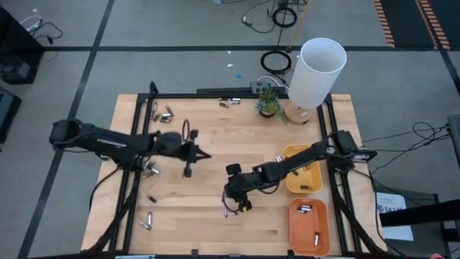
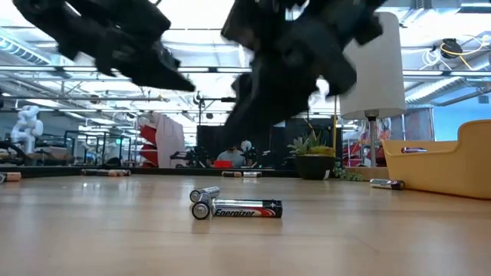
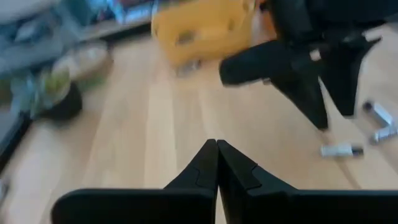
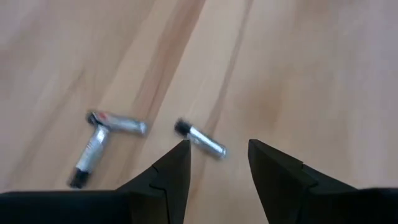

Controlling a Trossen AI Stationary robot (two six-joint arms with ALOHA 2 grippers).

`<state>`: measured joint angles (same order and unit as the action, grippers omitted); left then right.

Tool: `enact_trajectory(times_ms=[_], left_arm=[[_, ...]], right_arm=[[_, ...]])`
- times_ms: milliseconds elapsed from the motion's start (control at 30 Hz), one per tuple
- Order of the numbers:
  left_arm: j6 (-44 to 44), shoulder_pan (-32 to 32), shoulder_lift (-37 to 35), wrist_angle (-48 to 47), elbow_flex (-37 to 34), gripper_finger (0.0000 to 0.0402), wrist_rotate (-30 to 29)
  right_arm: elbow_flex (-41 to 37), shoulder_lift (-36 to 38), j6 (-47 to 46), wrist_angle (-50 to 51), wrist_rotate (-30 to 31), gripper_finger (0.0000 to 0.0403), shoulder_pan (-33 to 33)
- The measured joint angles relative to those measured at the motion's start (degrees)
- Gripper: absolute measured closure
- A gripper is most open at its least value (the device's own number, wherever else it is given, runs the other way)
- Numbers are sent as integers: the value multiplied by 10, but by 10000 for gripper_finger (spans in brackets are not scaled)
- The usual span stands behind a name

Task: Sort batteries
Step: Put the black battery into the orange bin

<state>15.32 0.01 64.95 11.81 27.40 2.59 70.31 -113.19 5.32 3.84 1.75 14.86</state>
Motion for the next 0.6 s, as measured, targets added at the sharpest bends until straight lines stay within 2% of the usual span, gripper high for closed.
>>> enact_trajectory(times_ms=[100,200,267,433,600], left_arm=[[-43,-71,-18,-6,-20,398,-136],[-94,-122,-26,4,-28,396,-231],[-119,-146,-27,5,-28,394,-252],[-133,-190,-33,-3,-27,394,-252],[-173,-222,-32,-25,-28,394,-253]], right_arm=[[0,-32,39,-34,-17,250,-5],[0,-52,74,-66,-18,250,-7],[0,-58,88,-64,-22,250,-7],[0,-66,83,-61,-42,261,-8],[3,-87,74,-66,-65,320,-10]])
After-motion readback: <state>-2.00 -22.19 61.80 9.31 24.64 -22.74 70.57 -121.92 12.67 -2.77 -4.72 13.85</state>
